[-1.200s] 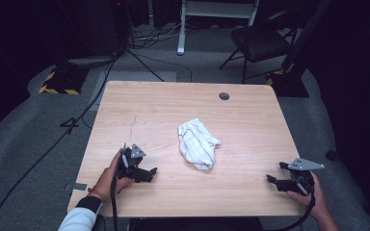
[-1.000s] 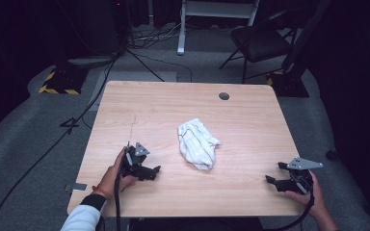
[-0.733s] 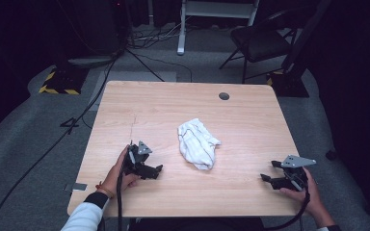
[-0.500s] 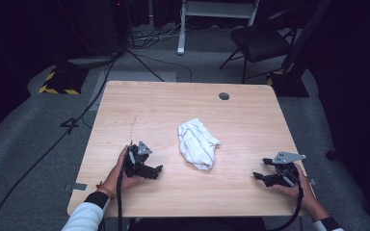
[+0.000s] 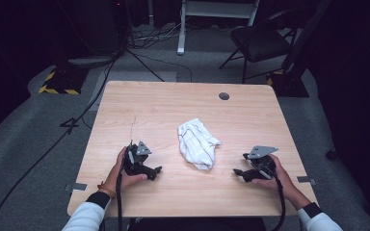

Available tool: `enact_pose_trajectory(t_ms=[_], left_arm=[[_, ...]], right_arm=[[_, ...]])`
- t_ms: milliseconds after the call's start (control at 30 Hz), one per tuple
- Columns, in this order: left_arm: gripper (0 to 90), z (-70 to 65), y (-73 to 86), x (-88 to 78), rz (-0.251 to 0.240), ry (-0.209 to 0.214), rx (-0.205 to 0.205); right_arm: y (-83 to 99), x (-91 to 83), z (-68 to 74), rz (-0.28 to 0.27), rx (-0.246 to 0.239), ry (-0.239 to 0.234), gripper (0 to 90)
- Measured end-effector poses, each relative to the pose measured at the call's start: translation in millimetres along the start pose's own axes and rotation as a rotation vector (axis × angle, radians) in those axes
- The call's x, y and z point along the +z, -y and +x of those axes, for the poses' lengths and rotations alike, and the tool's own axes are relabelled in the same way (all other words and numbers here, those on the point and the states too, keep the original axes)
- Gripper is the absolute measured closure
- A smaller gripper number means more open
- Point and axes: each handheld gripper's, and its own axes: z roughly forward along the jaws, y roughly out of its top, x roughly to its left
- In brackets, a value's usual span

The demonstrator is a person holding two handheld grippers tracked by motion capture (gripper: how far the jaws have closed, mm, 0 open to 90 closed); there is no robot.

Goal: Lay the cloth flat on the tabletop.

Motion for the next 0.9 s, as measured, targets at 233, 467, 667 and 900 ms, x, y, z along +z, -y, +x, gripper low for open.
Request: enact_pose_trajectory(t_ms=[233, 467, 667, 900], left_arm=[[0.3, -0.2, -2.4, 2.1, 0.001, 0.012, 0.012], [0.3, -3.0, -11.3, 9.9, 0.000, 0.025, 0.033], [0.3, -9.8, -23.8, 20.7, 0.002, 0.049, 0.057], [0.3, -22.4, -41.6, 36.3, 0.003, 0.089, 0.100]], right_arm=[[-19.9, 23.1, 18.0, -0.036, -0.013, -0.085, 23.4], [-36.4, 37.3, 40.9, -0.062, -0.087, -0.153, 31.8], [-48.8, 44.9, 49.0, -0.069, -0.106, -0.129, 47.2], [-49.5, 34.4, 45.6, -0.095, -0.158, -0.097, 75.9]])
